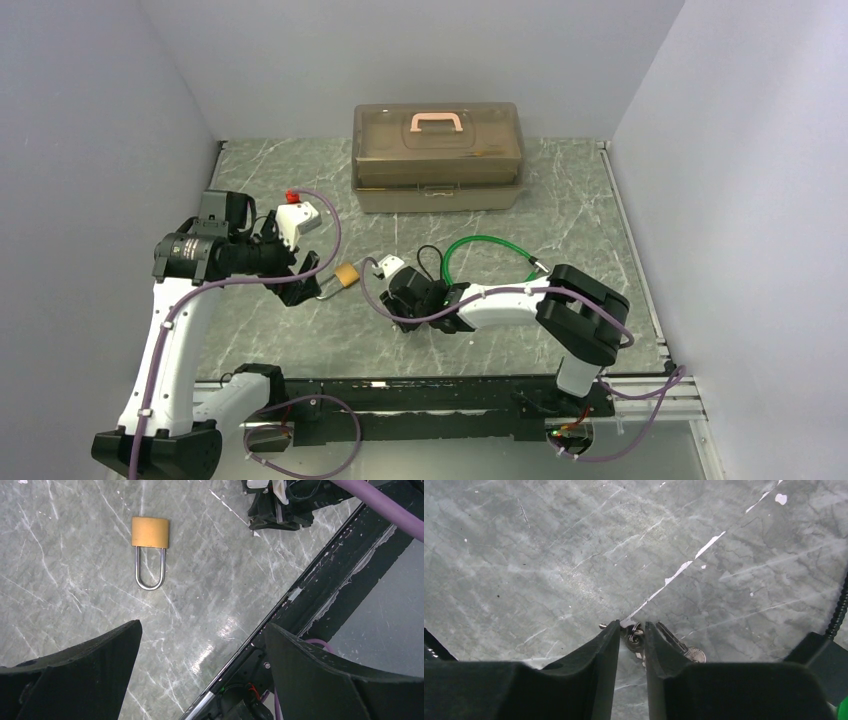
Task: Unlock with the key
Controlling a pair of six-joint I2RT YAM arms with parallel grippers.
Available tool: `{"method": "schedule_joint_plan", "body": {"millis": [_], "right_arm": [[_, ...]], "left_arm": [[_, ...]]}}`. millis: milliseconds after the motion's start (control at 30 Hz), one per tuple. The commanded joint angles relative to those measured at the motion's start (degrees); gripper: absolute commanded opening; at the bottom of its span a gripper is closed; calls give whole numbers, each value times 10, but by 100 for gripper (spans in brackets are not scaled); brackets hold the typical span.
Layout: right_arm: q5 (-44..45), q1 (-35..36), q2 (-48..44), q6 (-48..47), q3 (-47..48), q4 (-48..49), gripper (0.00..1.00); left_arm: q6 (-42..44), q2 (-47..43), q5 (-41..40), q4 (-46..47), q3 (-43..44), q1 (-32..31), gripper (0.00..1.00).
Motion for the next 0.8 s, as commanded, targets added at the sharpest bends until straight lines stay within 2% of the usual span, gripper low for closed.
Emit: {"method": "schedule_joint_plan", "body": {"millis": [0, 200, 400, 533, 633, 767], "right_arm": [[8, 6, 14, -10, 8, -8, 23], [14, 10, 7, -10, 1, -12, 0], [-25, 10, -26, -4, 0, 2, 0], [-65, 10, -67, 1, 10, 13, 0], [-98, 10, -106, 0, 16, 19, 0], [-122, 10, -155, 1, 31, 21, 0]], "left_arm": [[10, -11, -1, -4, 11, 1, 100], [9, -13, -8, -2, 15, 1, 99], [-2, -15, -11, 5, 9, 1, 100], [-53, -17, -26, 42, -5, 1, 99], [-86, -24, 11, 75, -27, 1, 99], [-87, -31, 137, 95, -75, 0, 100]]}}
